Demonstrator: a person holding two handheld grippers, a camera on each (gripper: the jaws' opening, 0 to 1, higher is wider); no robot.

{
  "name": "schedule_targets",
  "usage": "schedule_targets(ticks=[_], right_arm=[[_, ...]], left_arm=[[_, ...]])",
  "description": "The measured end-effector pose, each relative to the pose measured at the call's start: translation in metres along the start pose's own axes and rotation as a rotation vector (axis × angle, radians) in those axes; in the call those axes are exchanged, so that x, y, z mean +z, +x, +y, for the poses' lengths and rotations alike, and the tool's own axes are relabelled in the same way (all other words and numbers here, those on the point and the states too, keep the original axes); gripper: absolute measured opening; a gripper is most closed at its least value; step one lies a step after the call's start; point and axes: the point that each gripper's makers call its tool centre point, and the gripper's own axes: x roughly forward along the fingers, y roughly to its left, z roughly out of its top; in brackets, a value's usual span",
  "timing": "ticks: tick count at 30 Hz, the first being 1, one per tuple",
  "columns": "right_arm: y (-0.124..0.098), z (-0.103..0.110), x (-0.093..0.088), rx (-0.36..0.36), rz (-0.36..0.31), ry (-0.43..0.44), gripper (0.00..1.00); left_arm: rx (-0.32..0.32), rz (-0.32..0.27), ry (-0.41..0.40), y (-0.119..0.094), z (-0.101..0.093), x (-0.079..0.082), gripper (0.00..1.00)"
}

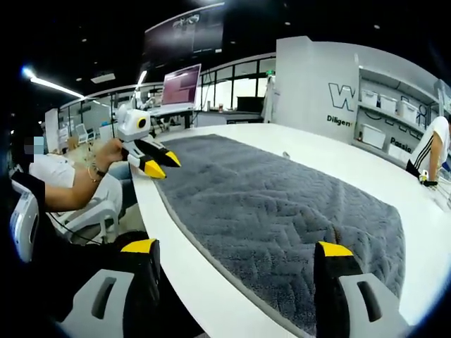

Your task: Open the folded towel by lifting each exposed corner and separating the folded layers until the towel lies flat within the target outline without major curled edges

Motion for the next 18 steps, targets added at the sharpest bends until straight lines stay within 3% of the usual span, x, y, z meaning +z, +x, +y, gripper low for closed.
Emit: schedule_targets(ticks=[10, 18], right_arm=[[-0.0013, -0.0013, 0.0004, -0.002, 0.000, 0.001, 0.89], [-0.0048, -0.0055, -0.0004, -0.004, 0.017, -0.023, 0.71]], left_arm=[[-0.007, -0.004, 0.003, -0.0025, -0.0016, -0.0007, 0.29], [-0.004, -0.003, 0.006, -0.0029, -0.0028, -0.0011, 0.29]])
